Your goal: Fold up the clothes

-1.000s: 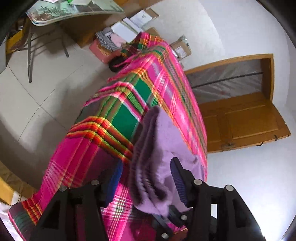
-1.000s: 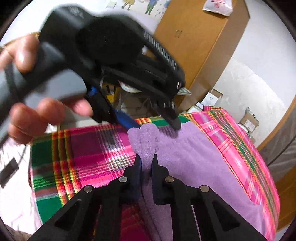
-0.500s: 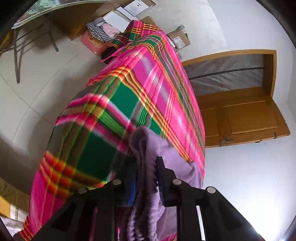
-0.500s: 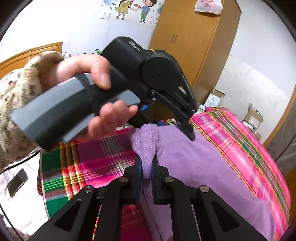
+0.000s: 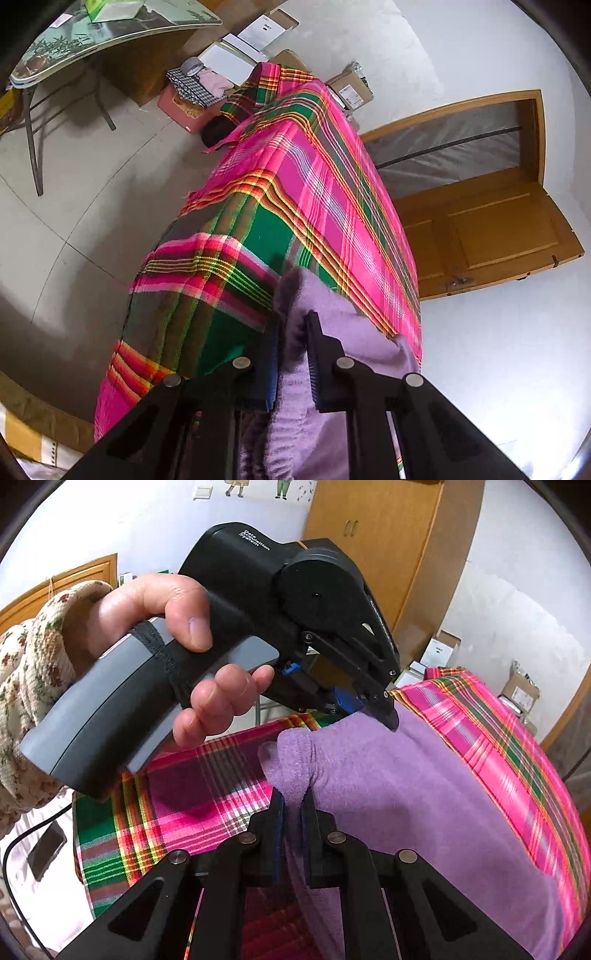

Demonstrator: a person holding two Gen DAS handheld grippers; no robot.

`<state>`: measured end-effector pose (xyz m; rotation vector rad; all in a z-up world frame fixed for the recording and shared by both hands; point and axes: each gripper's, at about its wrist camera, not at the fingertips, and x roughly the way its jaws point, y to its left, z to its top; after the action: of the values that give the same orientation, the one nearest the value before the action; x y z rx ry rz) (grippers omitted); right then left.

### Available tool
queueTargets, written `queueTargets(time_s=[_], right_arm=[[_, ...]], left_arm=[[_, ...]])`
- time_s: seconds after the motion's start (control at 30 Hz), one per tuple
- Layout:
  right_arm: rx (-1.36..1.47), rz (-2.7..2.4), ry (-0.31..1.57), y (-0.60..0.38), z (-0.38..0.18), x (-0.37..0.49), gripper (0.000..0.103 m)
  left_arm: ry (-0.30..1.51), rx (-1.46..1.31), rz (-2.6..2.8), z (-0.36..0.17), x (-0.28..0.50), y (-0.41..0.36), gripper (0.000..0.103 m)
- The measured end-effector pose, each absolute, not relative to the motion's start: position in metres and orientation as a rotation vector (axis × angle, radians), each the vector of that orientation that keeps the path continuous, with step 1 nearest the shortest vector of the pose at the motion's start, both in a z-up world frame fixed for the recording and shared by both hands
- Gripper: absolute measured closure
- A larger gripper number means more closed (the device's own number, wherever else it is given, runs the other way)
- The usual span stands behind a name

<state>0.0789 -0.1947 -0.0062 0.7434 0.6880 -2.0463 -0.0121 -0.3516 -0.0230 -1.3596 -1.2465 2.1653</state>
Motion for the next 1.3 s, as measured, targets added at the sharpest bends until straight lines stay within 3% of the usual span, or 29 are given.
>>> queueTargets(time_s=[0.2,0.37,0.43,0.53,0.6,0.7,1.3], right_arm=[[0.747,-2.051,0.675,-0.197,-0.008,0.065,0.095],[0.729,-2.065,0.655,-0.190,-0.006,0.071,0.095],[0.723,-2.066,0.645,-0.188,-0.005,0.071,0.095],[0.710,-2.069,0.616,-0.185,-0.001,0.073,0.095],[0.707,-2.072,0.594,-0.181,0.002,0.075,0.095],[0.700,-2.083,0.567,-0.176,0.005,0.075,0.095],[0.578,-2.234,0.340,-0.102,0.060,0.102,0.095]], left_arm=[[-1.242,-1.372,2.146,-0.023,-0.014,-0.349,0.084],[-1.240,-1.384,2.130,-0.023,-0.015,-0.347,0.068],[-1.244,-1.396,2.120,-0.023,-0.016,-0.347,0.066],[-1.230,-1.430,2.122,-0.020,-0.020,-0.343,0.068],[-1.212,-1.464,2.135,-0.019,-0.023,-0.339,0.080],[-1.185,-1.468,2.164,-0.012,-0.024,-0.335,0.085],[-0.936,-1.282,2.274,0.082,-0.021,-0.262,0.086]])
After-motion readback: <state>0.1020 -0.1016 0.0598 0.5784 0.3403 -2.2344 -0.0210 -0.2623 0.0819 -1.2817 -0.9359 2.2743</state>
